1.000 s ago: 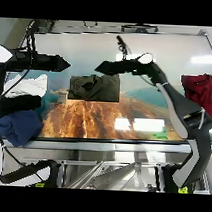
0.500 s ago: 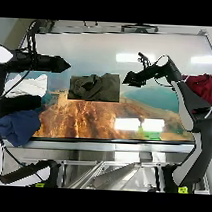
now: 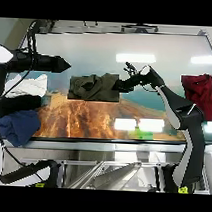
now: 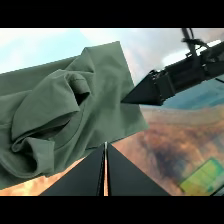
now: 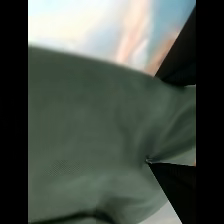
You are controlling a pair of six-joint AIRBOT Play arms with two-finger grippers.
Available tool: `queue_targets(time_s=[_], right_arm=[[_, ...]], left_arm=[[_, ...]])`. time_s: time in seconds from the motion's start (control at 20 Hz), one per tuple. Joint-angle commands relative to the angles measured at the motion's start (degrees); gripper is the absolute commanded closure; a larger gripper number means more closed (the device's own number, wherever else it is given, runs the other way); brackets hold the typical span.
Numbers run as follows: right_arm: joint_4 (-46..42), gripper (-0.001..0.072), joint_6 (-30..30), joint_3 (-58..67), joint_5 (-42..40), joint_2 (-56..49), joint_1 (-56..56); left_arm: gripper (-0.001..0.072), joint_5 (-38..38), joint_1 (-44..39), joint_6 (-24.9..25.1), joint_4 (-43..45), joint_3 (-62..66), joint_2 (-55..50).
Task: Fold the shirts.
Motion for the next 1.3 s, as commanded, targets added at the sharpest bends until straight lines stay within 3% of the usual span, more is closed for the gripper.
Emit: queue_targets(time_s=[0.0, 0.05, 0.1, 0.15, 0.2, 0.25, 0.4, 0.5, 0.7, 0.95, 1.1, 1.25], right_arm=[[7.19, 0.0193, -3.52, -0.02, -5.18, -0.55, 1.68], [9.44, 0.0198, -4.5, -0.02, -5.77, -0.63, 1.7], [12.33, 0.0317, -5.97, -0.02, -5.86, -0.83, 1.7], [15.06, 0.0513, -8.33, -0.02, -5.84, -0.92, 1.7], [17.49, 0.0625, -9.94, -0.02, -5.92, -0.92, 1.7], [19.67, 0.0692, -10.99, 0.0, -6.01, -0.83, 1.68], [18.51, 0.0693, -10.62, 0.02, -4.5, 1.81, 0.42], [11.41, 0.0694, -6.32, 0.02, -1.14, 6.64, -2.93], [-7.32, 0.0694, 6.01, 0.04, 11.8, 22.01, -16.0], [-14.95, 0.0693, 9.11, 0.02, 22.62, 37.35, -33.97], [-14.91, 0.0693, 9.09, 0.02, 21.99, 39.63, -42.53], [-14.03, 0.0693, 8.28, 0.04, 14.47, 38.25, -49.66]], left_arm=[[0.068, 0.0, 0.02, 0.17, 0.11, -0.04, 0.0], [0.068, 0.0, 0.02, 0.2, 0.11, -0.04, 0.0], [0.068, 0.0, 0.02, 0.2, 0.11, -0.04, 0.0], [0.068, 0.02, 0.02, 0.2, 0.11, -0.04, 0.0], [0.068, 0.04, 0.02, 0.2, 0.11, -0.04, -0.02], [0.068, 0.04, 0.02, 0.2, 0.13, -0.04, 0.0], [0.068, 0.0, 0.02, 0.63, 0.2, -0.04, 0.0], [0.068, -0.02, 0.02, 0.61, 0.2, -0.04, 0.0], [0.068, -0.07, 0.02, 0.59, 0.15, -0.04, 0.0], [0.0681, -0.31, 0.02, 0.57, 0.09, -0.04, 0.0], [0.0681, -0.9, 0.02, 0.55, 0.07, -0.04, 0.0], [0.0681, -0.94, 0.02, 0.52, 0.07, -0.04, 0.0]])
